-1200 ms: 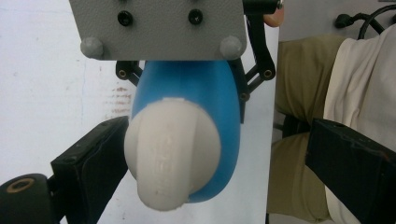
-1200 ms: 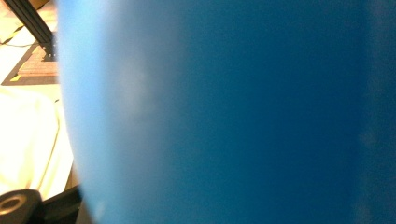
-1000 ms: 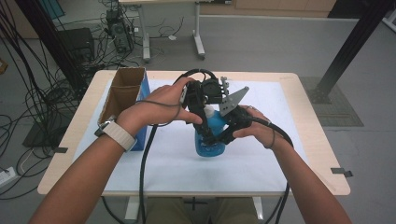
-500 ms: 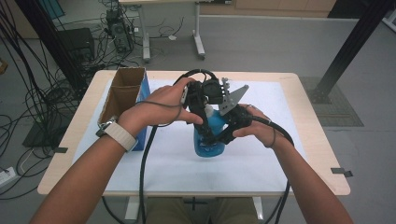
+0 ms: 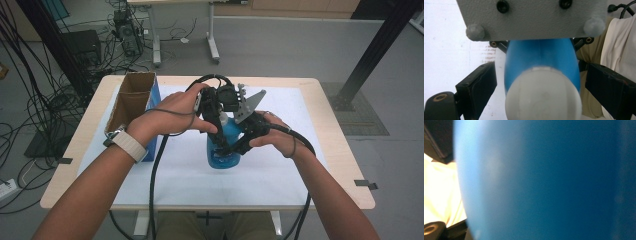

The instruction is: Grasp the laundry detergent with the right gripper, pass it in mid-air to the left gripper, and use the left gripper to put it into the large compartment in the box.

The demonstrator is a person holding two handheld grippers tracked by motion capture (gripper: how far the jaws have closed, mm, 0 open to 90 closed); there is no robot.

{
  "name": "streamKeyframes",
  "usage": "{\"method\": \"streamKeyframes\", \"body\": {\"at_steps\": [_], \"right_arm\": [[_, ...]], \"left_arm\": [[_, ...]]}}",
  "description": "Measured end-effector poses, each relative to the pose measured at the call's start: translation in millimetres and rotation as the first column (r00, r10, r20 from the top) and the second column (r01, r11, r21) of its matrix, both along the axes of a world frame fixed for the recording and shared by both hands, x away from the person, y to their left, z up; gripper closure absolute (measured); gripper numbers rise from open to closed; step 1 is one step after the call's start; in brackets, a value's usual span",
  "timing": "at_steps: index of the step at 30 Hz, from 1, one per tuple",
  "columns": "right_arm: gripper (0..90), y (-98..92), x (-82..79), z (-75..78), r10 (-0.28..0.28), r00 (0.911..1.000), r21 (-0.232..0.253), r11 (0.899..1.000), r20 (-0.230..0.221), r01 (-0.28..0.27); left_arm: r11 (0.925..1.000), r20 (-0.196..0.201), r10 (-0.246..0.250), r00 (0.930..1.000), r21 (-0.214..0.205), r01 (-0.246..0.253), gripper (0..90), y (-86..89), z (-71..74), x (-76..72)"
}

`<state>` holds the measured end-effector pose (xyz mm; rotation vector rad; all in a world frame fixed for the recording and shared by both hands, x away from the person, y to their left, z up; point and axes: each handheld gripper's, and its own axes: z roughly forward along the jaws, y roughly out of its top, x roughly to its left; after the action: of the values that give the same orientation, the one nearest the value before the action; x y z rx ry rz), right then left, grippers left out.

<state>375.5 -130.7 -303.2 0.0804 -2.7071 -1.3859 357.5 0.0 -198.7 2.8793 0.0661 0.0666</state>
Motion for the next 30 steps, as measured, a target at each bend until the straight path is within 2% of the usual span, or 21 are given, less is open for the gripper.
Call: {"method": "streamKeyframes", "body": {"at_steps": [30], "right_arm": [[43.2,1.3,-1.2,3.4,0.011,0.9999,-0.003,1.0,0.008,-0.011]], "left_arm": [[0.9997,0.008,-0.016,0.9999,0.018,0.015,19.9,-2.2,-2.5,-1.2]]}}
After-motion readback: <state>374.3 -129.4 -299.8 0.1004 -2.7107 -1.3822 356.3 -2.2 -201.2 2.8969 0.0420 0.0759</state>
